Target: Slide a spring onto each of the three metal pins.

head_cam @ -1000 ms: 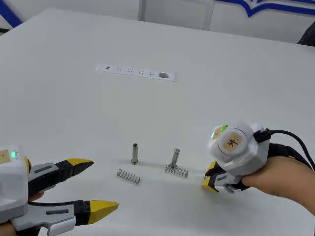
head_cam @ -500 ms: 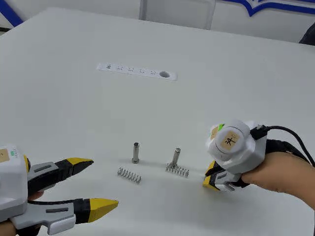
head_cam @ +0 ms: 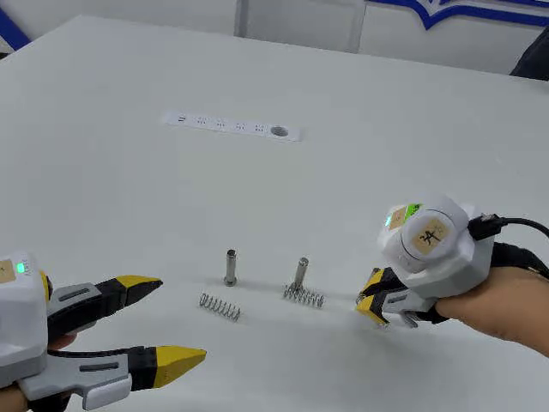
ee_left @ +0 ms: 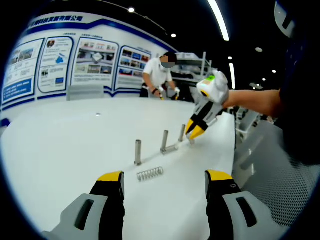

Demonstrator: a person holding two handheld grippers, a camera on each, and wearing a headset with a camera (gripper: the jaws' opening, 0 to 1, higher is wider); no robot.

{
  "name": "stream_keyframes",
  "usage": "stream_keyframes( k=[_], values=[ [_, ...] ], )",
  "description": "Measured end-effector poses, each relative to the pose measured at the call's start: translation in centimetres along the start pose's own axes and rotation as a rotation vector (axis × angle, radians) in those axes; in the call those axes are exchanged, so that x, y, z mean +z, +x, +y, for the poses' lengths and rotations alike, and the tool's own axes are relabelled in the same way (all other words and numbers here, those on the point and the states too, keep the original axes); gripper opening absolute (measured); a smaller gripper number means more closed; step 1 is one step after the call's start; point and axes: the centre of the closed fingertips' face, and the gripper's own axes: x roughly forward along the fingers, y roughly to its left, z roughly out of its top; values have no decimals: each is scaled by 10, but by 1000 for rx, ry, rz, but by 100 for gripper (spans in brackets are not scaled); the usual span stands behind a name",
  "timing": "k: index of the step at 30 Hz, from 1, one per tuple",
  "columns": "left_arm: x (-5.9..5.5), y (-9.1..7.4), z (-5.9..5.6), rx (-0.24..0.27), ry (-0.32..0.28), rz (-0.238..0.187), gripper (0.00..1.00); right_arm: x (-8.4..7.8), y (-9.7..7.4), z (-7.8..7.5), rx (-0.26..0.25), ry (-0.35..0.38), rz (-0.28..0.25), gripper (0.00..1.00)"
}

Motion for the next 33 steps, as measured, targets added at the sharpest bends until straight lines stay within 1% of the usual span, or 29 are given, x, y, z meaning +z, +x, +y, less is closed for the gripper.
stream_keyframes(
  k=[14, 23, 27, 30, 33],
  values=[
    [1, 1, 0, -6, 5, 1, 67, -2, -9, -2, -28, 57, -34, 12],
    [2, 0, -1, -7, 8, 4, 67, 1, -18, -3, -35, 124, -89, 12],
    [2, 0, -1, -7, 10, 5, 67, 0, -21, -2, -37, 138, -95, 11],
    [3, 0, -2, -9, 12, 8, 67, 1, -26, -2, -37, 154, -101, 11],
    [3, 0, -2, -9, 13, 7, 66, 4, -34, -2, -37, 169, -119, 11]
  ],
)
